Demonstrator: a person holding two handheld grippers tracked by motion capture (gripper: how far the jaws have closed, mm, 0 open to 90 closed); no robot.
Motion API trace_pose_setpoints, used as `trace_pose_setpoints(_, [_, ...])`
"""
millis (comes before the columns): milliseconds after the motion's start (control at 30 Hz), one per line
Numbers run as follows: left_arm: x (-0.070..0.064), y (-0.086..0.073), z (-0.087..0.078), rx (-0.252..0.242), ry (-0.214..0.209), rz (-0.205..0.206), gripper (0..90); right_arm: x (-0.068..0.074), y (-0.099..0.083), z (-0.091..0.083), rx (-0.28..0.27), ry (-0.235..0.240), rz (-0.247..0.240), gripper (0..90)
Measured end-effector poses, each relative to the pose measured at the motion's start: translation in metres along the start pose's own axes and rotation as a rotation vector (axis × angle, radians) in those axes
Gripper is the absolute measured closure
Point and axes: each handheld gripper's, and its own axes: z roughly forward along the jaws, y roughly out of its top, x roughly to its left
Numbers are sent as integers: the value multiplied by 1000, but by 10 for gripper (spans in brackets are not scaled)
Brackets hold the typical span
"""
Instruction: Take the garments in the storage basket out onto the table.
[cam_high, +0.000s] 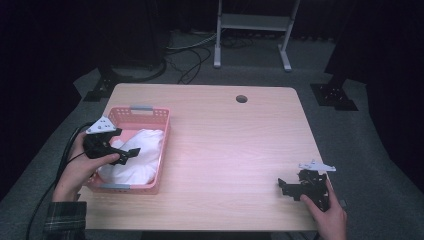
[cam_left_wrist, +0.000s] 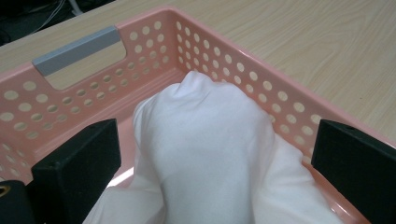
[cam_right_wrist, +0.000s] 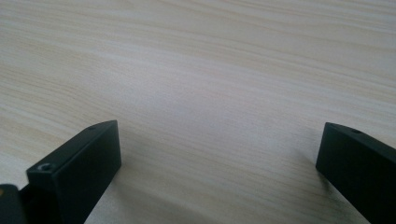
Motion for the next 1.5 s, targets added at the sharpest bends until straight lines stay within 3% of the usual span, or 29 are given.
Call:
trace_pose_setpoints(833, [-6,-4,27,103,7,13,10,0,0,0,0,0,0,0])
trace_pose_setpoints(1000, [-7,-5,35,140,21,-9,10,0,0,0,0,0,0,0])
trace_pose_setpoints(1233, [-4,-9,39,143,27,-37,10,0,0,0,0,0,1,0])
trace_pose_setpoints(1500, [-4,-12,45,169,30,-40,10,0,0,0,0,0,1,0])
